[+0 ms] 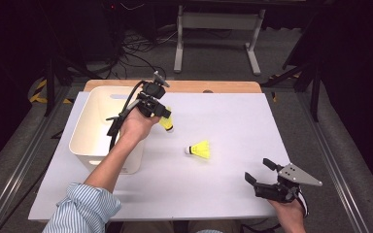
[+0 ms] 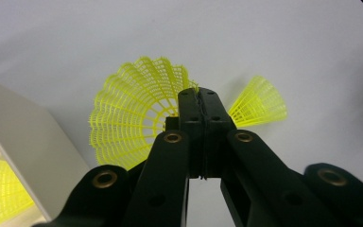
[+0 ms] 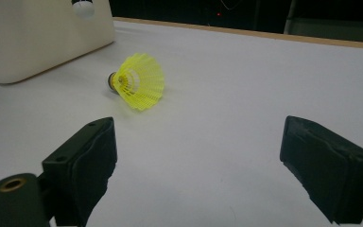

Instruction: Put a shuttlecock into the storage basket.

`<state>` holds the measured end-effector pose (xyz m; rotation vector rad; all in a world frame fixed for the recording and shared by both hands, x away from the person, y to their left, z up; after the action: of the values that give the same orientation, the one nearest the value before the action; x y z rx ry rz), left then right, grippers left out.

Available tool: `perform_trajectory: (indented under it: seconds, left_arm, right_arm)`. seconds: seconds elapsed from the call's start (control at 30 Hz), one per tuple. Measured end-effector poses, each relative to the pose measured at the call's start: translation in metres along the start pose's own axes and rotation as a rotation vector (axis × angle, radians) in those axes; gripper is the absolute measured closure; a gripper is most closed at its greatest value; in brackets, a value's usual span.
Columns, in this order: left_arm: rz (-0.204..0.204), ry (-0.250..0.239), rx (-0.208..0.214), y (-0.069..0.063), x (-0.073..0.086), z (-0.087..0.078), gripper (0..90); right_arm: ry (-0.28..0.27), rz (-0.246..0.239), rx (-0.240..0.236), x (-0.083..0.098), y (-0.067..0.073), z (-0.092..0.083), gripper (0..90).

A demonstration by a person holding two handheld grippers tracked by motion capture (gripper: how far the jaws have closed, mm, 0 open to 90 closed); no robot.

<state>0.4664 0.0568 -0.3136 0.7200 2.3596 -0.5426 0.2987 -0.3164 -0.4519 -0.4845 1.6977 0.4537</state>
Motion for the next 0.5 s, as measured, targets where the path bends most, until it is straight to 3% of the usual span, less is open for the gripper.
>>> perform_trajectory:
  seconds: [0.5]
  left_arm:
    - [0.007, -0.016, 0.004, -0.002, -0.001, -0.018, 90.0]
  right_arm:
    - [0.004, -0.005, -0.003, 0.0, 0.001, 0.001, 12.3]
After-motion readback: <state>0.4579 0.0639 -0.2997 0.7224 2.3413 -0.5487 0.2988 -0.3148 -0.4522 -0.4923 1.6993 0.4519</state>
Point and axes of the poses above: each handheld gripper's, and its own axes: z roughly forward along the jaws, x roughly out of its underside, y roughly to its left, the point moved 2 cm from there along z, roughly forward along the jaws, and after that the axes turned 10 degrees about -y, right-handed, at the moved point
